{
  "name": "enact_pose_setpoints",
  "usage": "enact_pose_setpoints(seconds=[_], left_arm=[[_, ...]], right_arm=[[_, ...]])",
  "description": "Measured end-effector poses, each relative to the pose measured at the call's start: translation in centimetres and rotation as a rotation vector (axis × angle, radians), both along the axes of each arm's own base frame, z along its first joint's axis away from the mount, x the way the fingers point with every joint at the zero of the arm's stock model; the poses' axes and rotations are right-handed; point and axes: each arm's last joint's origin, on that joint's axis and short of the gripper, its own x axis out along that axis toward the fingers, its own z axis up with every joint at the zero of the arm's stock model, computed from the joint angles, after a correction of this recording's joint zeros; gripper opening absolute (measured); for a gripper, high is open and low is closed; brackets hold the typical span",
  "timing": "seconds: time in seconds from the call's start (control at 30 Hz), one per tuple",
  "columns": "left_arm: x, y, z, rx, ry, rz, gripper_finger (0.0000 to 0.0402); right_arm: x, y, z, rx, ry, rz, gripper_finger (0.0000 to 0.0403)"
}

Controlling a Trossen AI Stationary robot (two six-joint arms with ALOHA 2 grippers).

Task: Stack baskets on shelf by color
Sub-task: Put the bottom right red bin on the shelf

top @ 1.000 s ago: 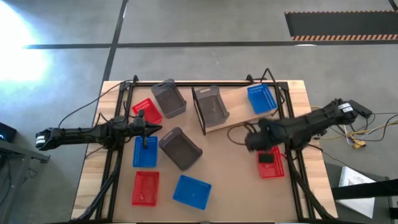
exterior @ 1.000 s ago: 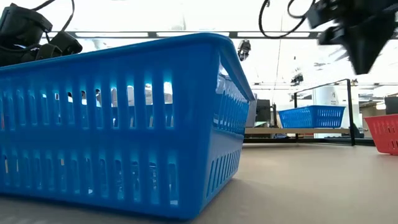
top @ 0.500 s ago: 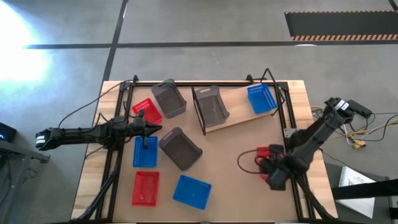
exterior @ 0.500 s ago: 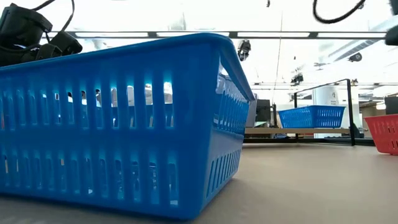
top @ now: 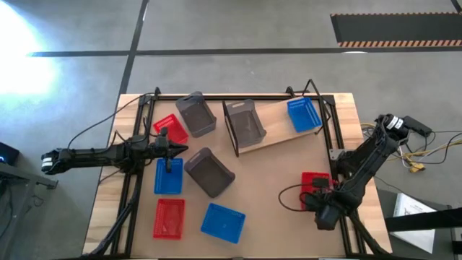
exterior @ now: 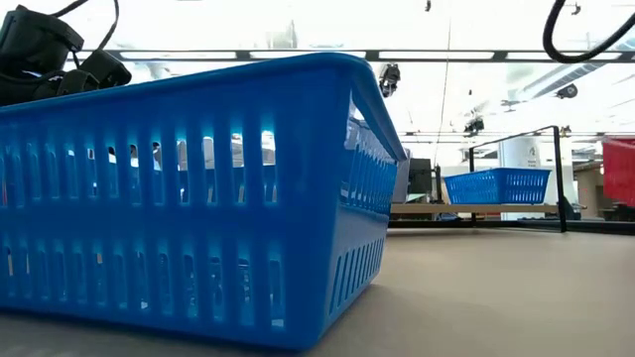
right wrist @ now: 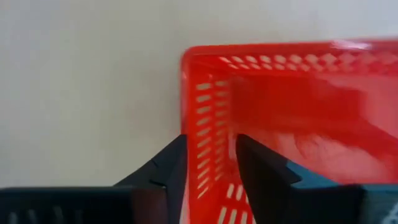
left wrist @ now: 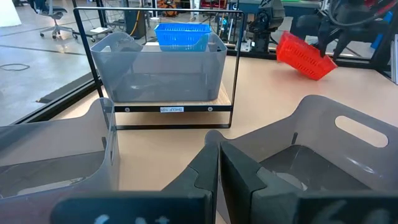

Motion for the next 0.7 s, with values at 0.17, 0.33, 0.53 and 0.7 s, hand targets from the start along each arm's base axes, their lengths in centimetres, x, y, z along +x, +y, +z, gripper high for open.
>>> enact_pose_setpoints(seconds=[0.17,0.33,0.53,0.7], left_arm=[[0.0,0.0,0.0,0.0,0.0,0.0,0.0],[0.0,0.0,0.0,0.0,0.0,0.0,0.0],[0.0,0.0,0.0,0.0,0.0,0.0,0.0],[0.0,0.0,0.0,0.0,0.0,0.0,0.0]], right_arm=[[-0.04,-0.04,-0.23,0.001,-0.003,0.014,0.0091],[0.16,0.18,0.35,0.005,-0.015,0.016,0.0091],[0.22,0.26,0.7,0.008,-0.014,-0.013,0.0142],[0.02,-0.01,0.25,-0.002,0.001,-0.065,0.0164]])
